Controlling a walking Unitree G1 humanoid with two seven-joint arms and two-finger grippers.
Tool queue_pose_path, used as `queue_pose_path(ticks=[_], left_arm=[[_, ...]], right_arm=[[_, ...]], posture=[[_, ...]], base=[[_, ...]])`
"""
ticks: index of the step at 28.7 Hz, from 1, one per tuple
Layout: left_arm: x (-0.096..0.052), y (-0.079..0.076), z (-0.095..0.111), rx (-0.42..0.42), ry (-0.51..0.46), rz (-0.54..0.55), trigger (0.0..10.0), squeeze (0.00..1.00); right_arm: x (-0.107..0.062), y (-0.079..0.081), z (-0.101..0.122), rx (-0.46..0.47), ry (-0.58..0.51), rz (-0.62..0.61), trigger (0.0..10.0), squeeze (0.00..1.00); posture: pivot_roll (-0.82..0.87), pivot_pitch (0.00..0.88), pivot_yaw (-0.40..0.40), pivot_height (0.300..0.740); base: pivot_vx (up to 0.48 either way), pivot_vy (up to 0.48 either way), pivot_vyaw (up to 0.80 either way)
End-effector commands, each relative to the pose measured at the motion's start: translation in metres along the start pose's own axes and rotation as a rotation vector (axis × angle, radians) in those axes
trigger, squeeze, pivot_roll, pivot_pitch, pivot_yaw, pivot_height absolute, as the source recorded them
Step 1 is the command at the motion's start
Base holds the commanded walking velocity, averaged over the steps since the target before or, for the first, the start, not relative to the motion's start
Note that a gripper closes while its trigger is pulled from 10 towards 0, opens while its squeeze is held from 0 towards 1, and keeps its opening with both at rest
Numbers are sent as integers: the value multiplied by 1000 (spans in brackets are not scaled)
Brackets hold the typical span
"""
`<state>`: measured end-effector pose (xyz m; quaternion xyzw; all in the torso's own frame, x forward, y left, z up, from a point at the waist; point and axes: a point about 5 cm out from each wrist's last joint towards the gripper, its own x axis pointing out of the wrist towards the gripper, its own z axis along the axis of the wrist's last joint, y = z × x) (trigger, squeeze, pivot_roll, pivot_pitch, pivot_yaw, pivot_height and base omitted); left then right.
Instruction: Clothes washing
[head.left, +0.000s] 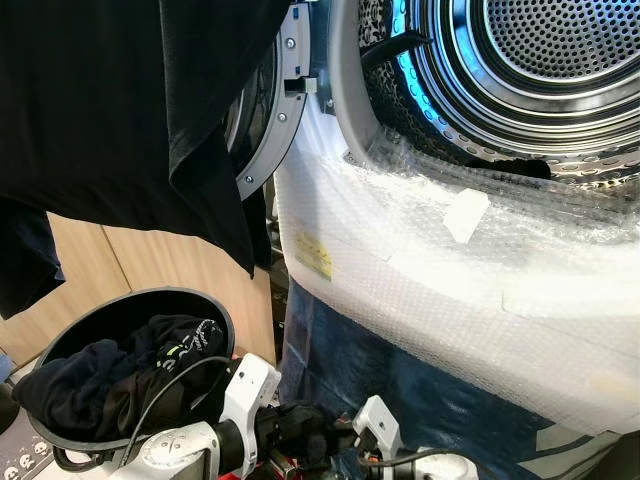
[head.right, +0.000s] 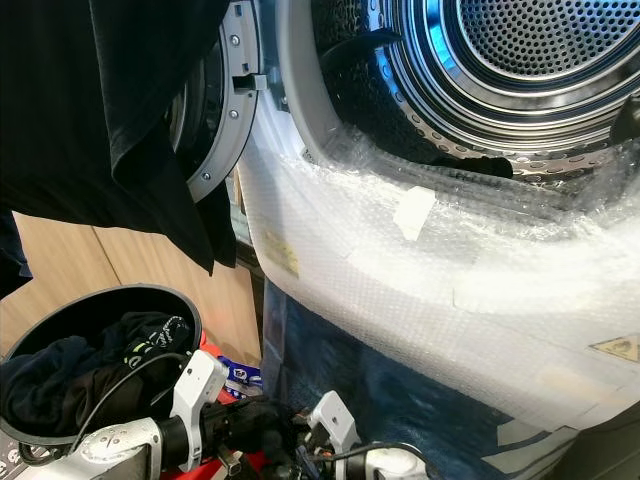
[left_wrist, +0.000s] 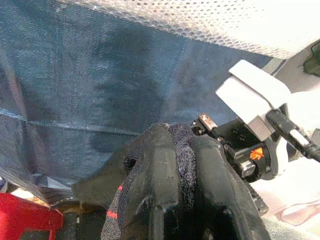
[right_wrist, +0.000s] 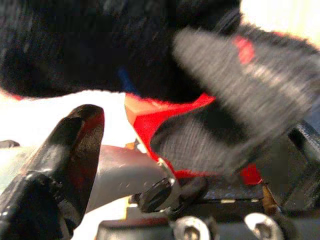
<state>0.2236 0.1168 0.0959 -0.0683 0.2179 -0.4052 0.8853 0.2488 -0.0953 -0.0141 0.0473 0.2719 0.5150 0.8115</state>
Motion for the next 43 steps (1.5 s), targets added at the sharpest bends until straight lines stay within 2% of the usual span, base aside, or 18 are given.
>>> queue_pose_path(ticks=[1, 7, 15, 24, 25, 28, 29, 43], left_arm=[[-1, 2, 2, -1, 6, -1, 0, 0], [0, 4, 4, 2, -2, 7, 0, 0], [0, 4, 5, -2, -8, 11, 0, 0], [0, 3, 5, -6, -9, 9, 0, 0], [0, 3, 4, -7, -7, 11, 0, 0], [0, 3, 4, -7, -6, 13, 0, 0], [0, 3, 4, -6, -5, 12, 0, 0], [0, 4, 4, -5, -2, 16, 0, 0]], right_arm=[[3, -2, 9, -17, -28, -8, 10000, 0], [7, 1, 10, -2, -48, -22, 10000, 0], [10, -3, 8, 14, -37, -142, 10000, 0], [9, -7, 10, 35, -65, -218, 10000, 0], [8, -9, 10, 41, -70, -240, 549, 0], [7, -10, 10, 45, -72, -248, 549, 0], [7, -11, 12, 46, -83, -253, 0, 0], [9, -10, 17, 72, -132, -246, 0, 0]], posture=[[118, 0, 22, 740], [119, 0, 22, 740], [124, 0, 20, 740], [121, 0, 19, 740], [121, 0, 19, 740], [121, 0, 19, 740], [119, 0, 19, 740], [121, 0, 18, 740]], base=[[0, 0, 0], [0, 0, 0], [0, 0, 0], [0, 0, 0], [0, 0, 0], [0, 0, 0], [0, 0, 0], [0, 0, 0]])
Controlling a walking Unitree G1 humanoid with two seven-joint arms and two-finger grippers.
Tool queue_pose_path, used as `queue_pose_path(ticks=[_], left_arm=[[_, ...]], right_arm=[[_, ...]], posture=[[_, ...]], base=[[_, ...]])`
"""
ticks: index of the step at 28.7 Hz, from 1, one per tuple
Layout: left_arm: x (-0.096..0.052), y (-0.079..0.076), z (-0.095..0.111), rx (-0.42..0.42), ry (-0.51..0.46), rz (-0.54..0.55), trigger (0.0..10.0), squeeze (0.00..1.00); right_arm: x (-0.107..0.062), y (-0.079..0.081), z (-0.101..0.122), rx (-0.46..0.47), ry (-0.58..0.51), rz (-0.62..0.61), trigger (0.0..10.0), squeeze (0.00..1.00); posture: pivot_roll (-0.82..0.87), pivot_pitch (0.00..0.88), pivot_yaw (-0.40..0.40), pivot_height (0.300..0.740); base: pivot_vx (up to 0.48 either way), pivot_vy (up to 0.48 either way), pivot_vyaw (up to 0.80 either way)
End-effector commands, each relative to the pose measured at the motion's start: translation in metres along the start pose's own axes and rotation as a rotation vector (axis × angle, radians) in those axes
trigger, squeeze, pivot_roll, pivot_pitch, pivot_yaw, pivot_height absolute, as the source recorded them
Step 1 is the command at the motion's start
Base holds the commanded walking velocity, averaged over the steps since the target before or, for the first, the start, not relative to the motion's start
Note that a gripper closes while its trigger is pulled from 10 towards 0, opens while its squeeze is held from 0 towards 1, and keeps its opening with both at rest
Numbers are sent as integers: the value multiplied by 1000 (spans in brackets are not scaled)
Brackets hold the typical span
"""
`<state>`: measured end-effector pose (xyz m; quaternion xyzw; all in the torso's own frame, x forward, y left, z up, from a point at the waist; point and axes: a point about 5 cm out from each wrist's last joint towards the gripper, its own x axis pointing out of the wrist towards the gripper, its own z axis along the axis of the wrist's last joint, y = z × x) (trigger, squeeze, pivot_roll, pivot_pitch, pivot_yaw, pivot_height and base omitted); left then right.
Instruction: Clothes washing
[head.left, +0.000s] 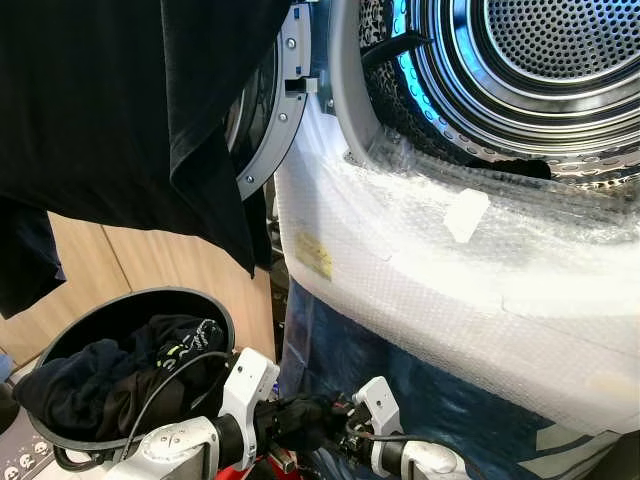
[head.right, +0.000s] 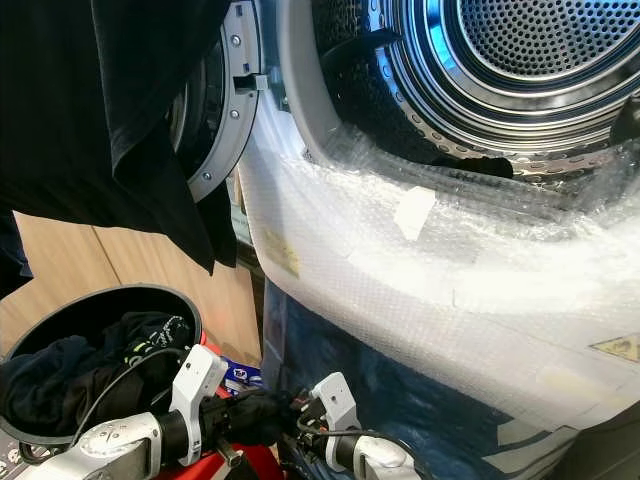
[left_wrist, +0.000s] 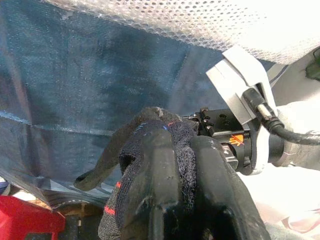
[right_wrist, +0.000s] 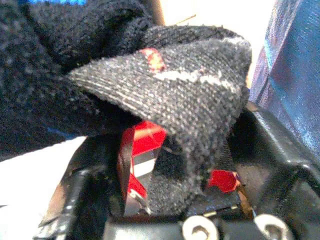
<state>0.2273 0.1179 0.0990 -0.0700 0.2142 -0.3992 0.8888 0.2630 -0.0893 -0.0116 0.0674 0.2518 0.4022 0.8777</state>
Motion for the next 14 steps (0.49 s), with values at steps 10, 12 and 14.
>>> queue_pose_path(ticks=[10, 12, 14], left_arm=[[-1, 1, -1, -1, 11, 2, 0, 0], [-1, 1, -1, -1, 11, 3, 0, 0], [-1, 2, -1, 1, 13, 11, 0, 0]], right_arm=[[2, -1, 8, 22, -47, -7, 0, 0], [2, -1, 8, 25, -49, -6, 0, 0], [2, -1, 8, 27, -50, -4, 0, 0]], posture=[[120, 0, 23, 740], [120, 0, 23, 740], [120, 0, 23, 740]], base=[[0, 0, 0], [0, 0, 0], [0, 0, 0]])
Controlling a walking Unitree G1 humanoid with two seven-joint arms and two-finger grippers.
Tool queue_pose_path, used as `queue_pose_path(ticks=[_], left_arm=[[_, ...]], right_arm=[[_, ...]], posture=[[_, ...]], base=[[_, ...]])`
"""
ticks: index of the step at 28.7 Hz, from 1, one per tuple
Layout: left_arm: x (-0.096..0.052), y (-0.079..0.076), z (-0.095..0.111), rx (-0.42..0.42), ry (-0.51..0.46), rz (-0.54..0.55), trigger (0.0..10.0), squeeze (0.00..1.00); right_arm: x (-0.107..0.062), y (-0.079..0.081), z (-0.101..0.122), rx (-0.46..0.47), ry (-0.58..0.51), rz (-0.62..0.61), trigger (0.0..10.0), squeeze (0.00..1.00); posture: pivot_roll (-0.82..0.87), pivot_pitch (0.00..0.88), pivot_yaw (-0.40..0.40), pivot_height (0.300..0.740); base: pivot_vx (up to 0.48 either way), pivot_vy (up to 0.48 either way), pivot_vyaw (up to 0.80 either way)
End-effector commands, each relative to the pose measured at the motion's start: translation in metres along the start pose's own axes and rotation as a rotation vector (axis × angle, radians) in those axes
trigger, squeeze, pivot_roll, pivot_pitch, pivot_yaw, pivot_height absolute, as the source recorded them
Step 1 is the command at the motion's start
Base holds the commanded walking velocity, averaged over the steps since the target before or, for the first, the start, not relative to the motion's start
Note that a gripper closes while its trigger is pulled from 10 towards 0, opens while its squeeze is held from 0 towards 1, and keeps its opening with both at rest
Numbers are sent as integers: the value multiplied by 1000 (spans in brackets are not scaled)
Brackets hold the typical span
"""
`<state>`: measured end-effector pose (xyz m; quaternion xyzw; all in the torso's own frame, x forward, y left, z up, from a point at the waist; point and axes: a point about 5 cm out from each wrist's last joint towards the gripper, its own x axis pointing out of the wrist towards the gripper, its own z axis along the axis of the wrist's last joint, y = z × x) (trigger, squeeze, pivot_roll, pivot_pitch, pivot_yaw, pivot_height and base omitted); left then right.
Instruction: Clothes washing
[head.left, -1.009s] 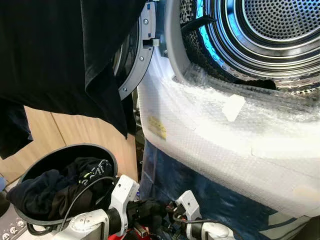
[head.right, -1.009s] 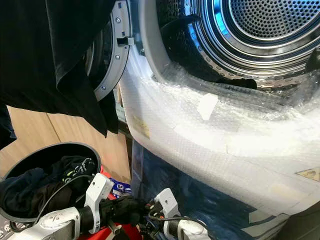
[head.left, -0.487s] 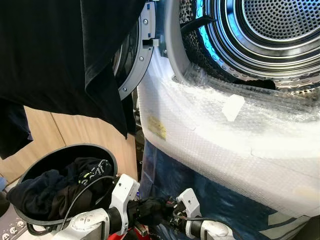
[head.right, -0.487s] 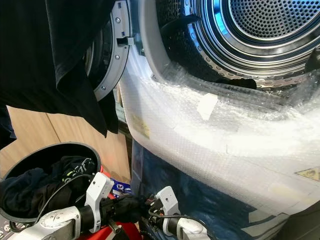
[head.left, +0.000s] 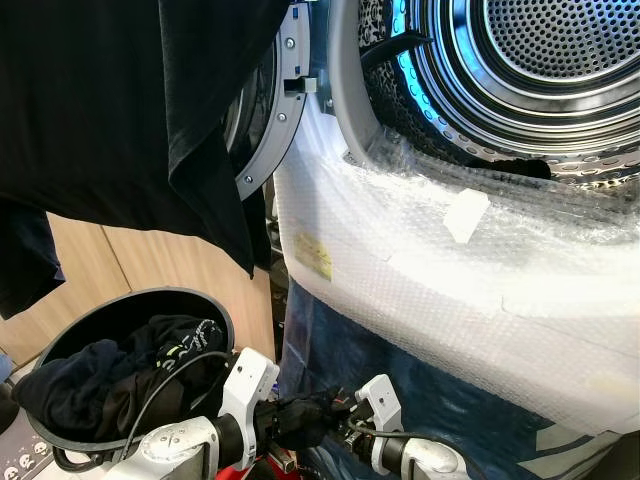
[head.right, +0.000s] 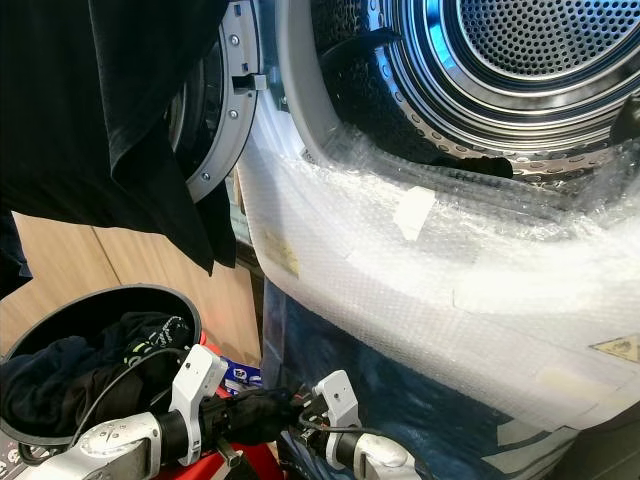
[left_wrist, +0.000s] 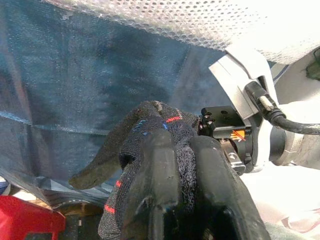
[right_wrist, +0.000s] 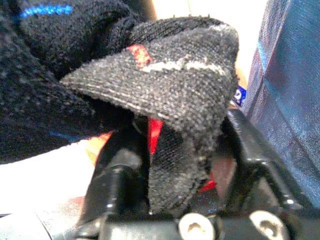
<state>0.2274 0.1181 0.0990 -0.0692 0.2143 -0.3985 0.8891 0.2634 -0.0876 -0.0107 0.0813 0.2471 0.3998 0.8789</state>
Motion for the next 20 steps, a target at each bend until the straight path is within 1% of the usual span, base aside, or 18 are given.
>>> queue_pose_path(ticks=[1, 20], left_arm=[[-1, 3, -2, 2, 15, 20, 0, 0], [-2, 3, -3, 2, 10, 40, 0, 0]], right_arm=[[1, -2, 6, 6, -30, -7, 0, 0], [4, -1, 11, 40, -82, -31, 0, 0]], posture=[[123, 0, 22, 740], [123, 0, 18, 740]], base=[[0, 0, 0], [0, 0, 0]])
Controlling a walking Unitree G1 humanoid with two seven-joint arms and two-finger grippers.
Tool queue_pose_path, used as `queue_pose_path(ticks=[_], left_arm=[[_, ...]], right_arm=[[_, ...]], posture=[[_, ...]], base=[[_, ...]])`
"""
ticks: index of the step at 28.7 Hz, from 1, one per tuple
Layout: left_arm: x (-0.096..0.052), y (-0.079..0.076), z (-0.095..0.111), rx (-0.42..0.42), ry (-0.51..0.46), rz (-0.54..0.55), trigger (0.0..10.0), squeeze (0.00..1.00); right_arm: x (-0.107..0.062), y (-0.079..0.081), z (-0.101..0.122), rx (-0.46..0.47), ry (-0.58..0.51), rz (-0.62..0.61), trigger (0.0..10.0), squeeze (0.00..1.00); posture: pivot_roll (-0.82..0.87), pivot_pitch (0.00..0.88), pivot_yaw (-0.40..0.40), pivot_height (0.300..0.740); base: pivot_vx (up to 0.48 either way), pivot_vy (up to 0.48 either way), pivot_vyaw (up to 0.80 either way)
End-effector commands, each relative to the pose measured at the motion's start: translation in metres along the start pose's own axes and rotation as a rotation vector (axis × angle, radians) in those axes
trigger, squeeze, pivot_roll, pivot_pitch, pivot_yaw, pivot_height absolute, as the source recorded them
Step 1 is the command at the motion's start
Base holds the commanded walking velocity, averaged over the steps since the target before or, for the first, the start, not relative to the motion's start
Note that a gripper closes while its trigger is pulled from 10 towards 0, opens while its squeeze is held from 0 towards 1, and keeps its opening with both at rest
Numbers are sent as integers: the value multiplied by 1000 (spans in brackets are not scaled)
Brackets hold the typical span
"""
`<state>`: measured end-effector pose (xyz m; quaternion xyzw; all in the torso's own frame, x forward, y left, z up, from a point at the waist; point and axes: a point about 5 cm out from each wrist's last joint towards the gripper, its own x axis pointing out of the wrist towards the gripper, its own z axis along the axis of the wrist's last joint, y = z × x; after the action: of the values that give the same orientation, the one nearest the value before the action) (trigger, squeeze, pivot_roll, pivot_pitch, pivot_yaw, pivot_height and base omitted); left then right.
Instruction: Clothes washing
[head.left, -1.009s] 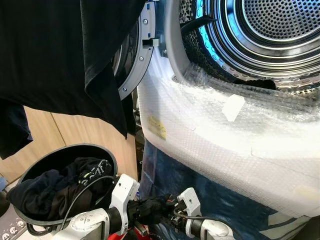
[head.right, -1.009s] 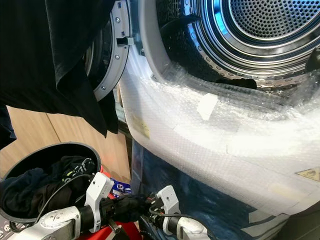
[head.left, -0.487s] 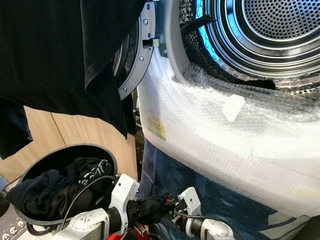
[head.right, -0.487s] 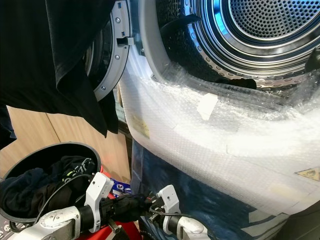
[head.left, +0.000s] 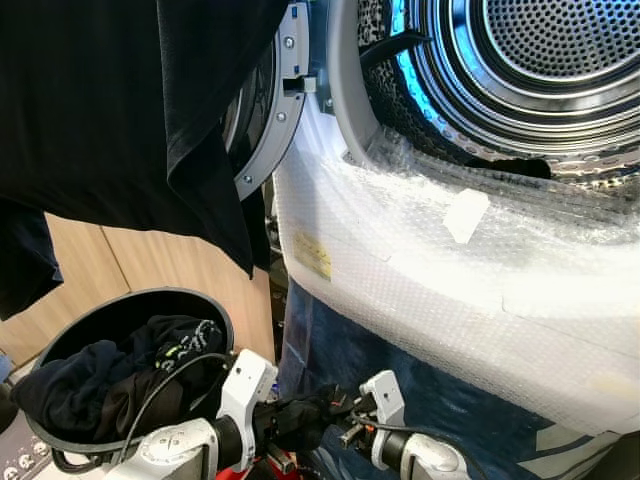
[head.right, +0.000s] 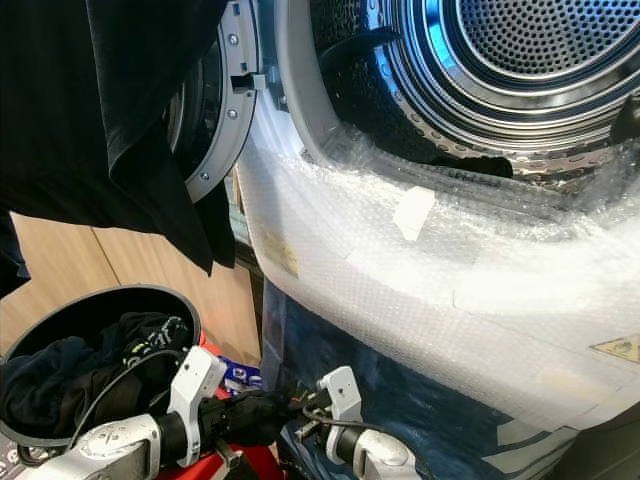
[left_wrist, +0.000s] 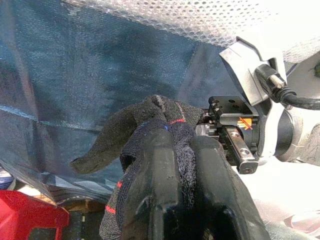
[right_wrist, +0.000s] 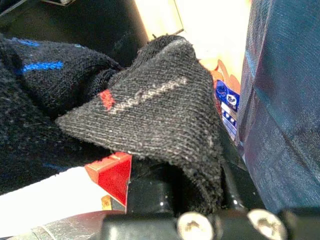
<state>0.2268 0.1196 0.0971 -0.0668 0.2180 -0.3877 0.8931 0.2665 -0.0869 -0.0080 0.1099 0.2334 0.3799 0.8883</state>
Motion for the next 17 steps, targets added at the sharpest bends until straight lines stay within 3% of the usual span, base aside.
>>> queue_pose_path(ticks=[1, 2, 3, 7, 11, 12, 13, 17], left_arm=[[-1, 2, -1, 5, 2, 23, 0, 0], [-1, 3, -1, 5, -3, 31, 39, 0], [-2, 6, 0, 5, -13, 61, 10000, 0], [-3, 25, 10, 19, -89, 247, 10000, 0], [-4, 29, 13, 54, -99, 276, 10000, 0], [-5, 32, 12, 92, -90, 307, 10000, 102], [-5, 35, 12, 103, -93, 339, 10000, 1000], [-6, 35, 13, 118, -132, 369, 10000, 1000]], right_arm=[[3, 1, 7, -7, -29, -2, 0, 0], [4, 1, 7, -7, -30, -1, 0, 0], [4, 2, 7, -6, -32, 0, 0, 0], [4, 3, 5, -5, -30, 3, 0, 0], [5, 4, 4, -14, -20, 9, 0, 0], [5, 5, 3, -17, -15, 13, 0, 0], [6, 6, 3, -19, -14, 15, 0, 0], [6, 7, 3, -14, -19, 12, 0, 0]], posture=[[123, 0, 17, 740], [123, 0, 17, 740], [121, 0, 18, 740], [121, 0, 17, 740], [121, 0, 20, 740], [117, 0, 21, 740], [119, 0, 20, 740], [124, 0, 16, 740]], base=[[0, 0, 0], [0, 0, 0], [0, 0, 0], [0, 0, 0], [0, 0, 0], [0, 0, 0], [0, 0, 0], [0, 0, 0]])
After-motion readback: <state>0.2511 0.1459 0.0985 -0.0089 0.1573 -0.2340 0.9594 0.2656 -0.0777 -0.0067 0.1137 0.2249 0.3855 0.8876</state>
